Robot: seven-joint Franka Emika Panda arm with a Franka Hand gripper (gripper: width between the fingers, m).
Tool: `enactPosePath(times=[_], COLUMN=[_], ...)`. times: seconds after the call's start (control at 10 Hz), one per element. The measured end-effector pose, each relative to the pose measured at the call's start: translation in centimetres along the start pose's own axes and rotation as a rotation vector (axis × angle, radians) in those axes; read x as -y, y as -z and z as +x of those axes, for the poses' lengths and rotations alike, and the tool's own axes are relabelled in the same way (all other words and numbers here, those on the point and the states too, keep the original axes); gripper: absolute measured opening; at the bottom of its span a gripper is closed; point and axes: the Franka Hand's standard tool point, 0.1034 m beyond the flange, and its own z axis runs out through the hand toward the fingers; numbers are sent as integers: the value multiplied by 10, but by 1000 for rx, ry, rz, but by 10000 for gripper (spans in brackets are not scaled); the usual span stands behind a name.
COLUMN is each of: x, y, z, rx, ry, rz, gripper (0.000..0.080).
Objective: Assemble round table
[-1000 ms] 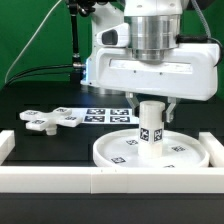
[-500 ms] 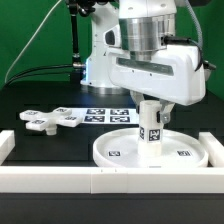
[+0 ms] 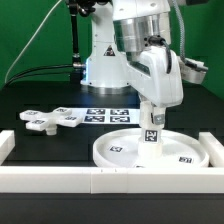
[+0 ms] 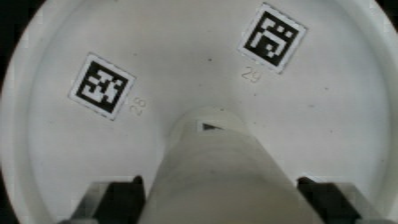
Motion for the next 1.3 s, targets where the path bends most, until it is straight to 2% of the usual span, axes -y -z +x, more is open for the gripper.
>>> enactPosePath(times=[0.2, 0.3, 0.4, 0.5, 0.6, 0.8, 0.9, 1.3], x=[0, 0, 0, -5, -17, -45, -51, -51], y=[0, 0, 8, 22, 33, 53, 61, 59], z=[0, -1, -5, -11, -11, 1, 8, 7], rx=[0, 0, -5, -5, -3, 12, 21, 20], ry=[5, 13, 98, 162, 210, 241, 268, 303], rz=[-1, 0, -2, 11, 19, 41, 58, 56], gripper=[610, 638, 646, 646, 646, 649, 649, 649])
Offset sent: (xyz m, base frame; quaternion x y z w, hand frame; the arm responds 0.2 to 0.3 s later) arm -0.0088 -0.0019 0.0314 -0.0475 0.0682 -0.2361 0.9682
